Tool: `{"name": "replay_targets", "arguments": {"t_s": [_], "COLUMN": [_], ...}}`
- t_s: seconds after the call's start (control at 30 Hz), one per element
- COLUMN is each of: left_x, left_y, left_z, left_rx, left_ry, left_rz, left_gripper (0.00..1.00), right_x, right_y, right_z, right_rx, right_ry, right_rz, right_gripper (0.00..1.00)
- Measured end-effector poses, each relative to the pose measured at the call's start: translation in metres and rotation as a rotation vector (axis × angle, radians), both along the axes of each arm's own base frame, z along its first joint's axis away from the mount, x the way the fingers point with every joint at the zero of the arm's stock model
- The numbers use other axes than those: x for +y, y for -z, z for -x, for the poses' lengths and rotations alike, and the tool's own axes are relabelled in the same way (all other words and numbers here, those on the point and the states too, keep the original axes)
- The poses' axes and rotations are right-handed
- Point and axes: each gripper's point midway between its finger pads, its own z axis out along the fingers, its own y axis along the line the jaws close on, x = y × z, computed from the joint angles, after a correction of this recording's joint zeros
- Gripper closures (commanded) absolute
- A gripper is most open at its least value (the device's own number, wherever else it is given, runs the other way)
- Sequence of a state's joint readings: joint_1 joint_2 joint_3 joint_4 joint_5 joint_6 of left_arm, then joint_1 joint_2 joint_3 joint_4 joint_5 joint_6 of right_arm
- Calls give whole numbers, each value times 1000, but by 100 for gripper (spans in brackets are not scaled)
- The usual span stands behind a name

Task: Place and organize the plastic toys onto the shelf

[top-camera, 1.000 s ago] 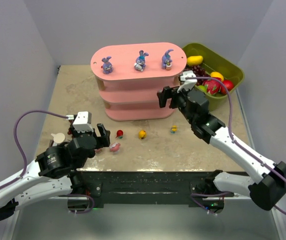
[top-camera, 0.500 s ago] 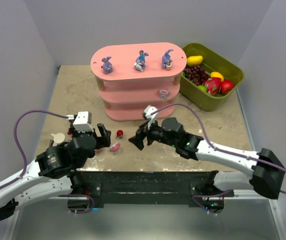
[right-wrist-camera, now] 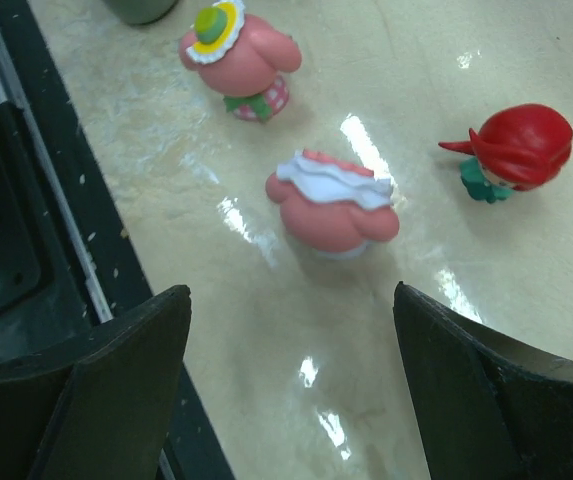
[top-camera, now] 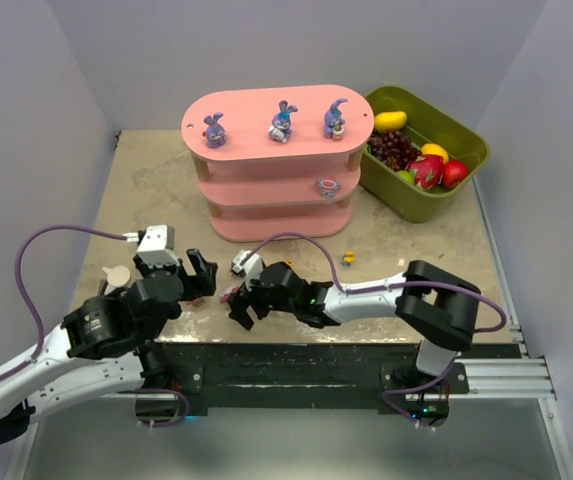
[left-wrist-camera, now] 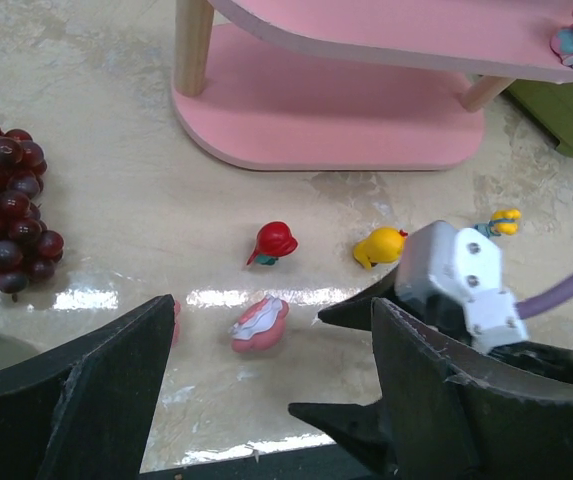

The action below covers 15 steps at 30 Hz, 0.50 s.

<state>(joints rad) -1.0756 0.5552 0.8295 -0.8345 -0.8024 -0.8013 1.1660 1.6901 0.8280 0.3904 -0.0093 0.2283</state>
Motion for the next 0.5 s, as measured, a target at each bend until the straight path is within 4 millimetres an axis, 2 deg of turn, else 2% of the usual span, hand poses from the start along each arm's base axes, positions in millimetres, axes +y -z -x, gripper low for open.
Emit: {"name": "replay_targets", "arguments": {"t_s": [0.17, 0.37, 0.5], "left_x": [2, 2, 2], "left_y": [2, 3, 3], "left_z": [1, 1, 1], "left_rx": [7, 9, 8], "left_ry": [0, 1, 0], "left_rz": [-11, -16, -16], "left_gripper": [16, 16, 16], "right_x": [18, 25, 34], "right_y": [11, 0, 0], "right_z": [-15, -26, -32], "right_rx": [1, 29, 68], "right_ry": [72, 186, 237], "right_rz": [14, -22, -38], "right_gripper": [13, 14, 16]}}
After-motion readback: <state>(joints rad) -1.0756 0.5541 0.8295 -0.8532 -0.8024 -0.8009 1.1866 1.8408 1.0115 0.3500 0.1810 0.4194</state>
